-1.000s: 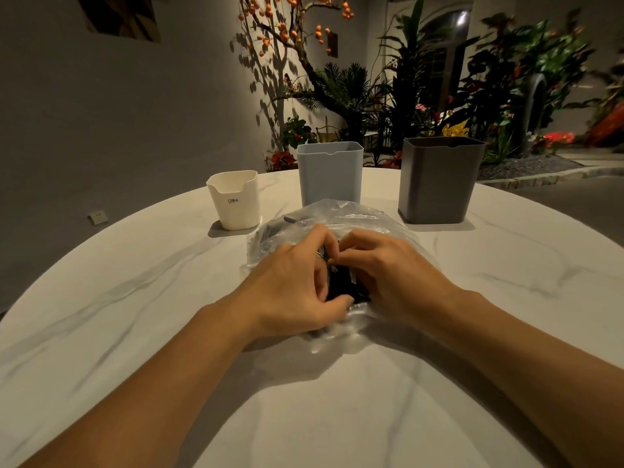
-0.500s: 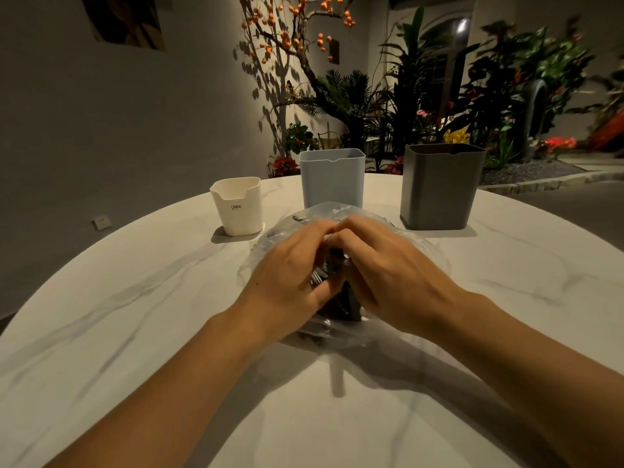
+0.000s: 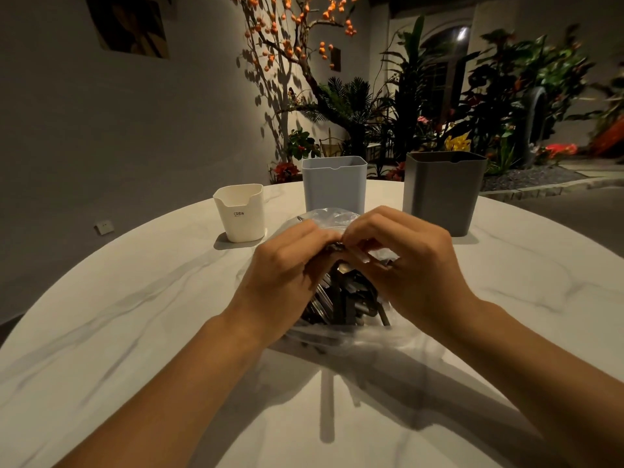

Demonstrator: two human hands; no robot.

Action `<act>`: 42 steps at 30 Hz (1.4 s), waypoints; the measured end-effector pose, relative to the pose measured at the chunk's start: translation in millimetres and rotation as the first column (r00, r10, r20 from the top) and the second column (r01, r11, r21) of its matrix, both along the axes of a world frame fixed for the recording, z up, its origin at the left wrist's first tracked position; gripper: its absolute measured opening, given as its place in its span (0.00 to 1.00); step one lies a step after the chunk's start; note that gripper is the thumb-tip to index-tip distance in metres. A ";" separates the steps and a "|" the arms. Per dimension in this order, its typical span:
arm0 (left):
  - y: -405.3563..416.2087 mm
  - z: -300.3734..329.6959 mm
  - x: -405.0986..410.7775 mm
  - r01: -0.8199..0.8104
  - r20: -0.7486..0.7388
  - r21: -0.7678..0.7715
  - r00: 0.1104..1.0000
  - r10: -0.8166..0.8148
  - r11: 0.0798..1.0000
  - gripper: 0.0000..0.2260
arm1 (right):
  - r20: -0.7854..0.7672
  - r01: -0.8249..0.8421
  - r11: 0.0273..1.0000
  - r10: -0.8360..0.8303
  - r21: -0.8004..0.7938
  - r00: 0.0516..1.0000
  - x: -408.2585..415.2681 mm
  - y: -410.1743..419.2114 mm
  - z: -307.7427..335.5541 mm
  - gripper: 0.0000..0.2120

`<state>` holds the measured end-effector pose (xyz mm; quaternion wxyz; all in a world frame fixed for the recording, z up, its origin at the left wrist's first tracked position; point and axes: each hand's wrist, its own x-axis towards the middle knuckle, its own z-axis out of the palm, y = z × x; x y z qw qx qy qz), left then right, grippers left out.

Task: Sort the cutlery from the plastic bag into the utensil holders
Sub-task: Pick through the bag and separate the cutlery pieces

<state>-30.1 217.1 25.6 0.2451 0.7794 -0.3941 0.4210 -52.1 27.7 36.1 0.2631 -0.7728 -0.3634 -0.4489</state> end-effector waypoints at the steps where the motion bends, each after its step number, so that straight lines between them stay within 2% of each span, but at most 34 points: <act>1: 0.8 0.3 -0.2 -0.009 0.011 0.009 1.000 0.009 1.000 0.12 | -0.003 -0.005 1.000 0.005 0.017 1.000 -0.3 0.6 0.5 0.09; 6: -1.0 1.9 -2.7 0.001 0.048 -0.017 0.999 0.000 1.000 0.12 | -0.033 -0.040 0.993 0.044 0.108 0.998 -2.0 3.1 4.5 0.08; 10: -2.1 5.4 -5.2 0.007 0.012 -0.073 1.000 -0.006 0.997 0.13 | -0.139 -0.108 0.980 0.132 0.164 0.981 -4.6 7.0 5.3 0.14; 14: -0.2 11.8 -7.8 -0.014 -0.016 -0.240 1.000 0.010 0.971 0.09 | -0.319 -0.081 0.956 0.173 0.281 0.932 -3.1 7.5 2.5 0.14; 19: 1.1 22.8 -12.8 -0.066 -0.164 -0.482 0.986 -0.016 0.874 0.04 | -0.450 -0.023 0.936 0.190 0.352 0.873 4.5 0.9 -4.2 0.12; 24: 6.6 28.1 -8.1 -0.123 -0.304 -0.664 0.946 -0.116 0.737 0.05 | -0.543 0.048 0.968 0.096 0.245 0.834 6.6 -0.4 -7.8 0.14; 28: 6.5 28.7 -5.7 -0.138 -0.361 -0.710 0.913 -0.190 0.690 0.06 | -0.521 0.131 0.979 -0.032 0.155 0.853 8.6 -0.9 -9.3 0.14; 31: 3.7 28.8 -6.0 -0.116 -0.420 -0.763 0.837 -0.352 0.636 0.08 | -0.536 0.128 0.983 -0.039 0.130 0.843 6.7 0.0 -8.0 0.14; 33: 0.9 27.7 -7.2 -0.098 -0.447 -0.786 0.771 -0.453 0.610 0.08 | -0.604 0.058 0.983 0.059 0.173 0.795 5.0 0.4 -6.8 0.13; 37: -8.3 18.9 -10.2 -0.119 -0.512 -0.779 0.688 -0.515 0.615 0.08 | -0.742 -0.112 0.936 0.335 0.335 0.580 -1.0 3.3 -2.2 0.10; 40: -10.5 15.5 -8.4 -0.158 -0.533 -0.787 0.659 -0.531 0.596 0.08 | -0.755 -0.134 0.873 0.476 0.470 0.451 -5.1 5.6 -0.1 0.10; 42: -10.4 14.8 -7.2 -0.178 -0.543 -0.789 0.651 -0.531 0.588 0.08 | -0.748 -0.130 0.843 0.525 0.521 0.406 -4.1 5.8 0.0 0.11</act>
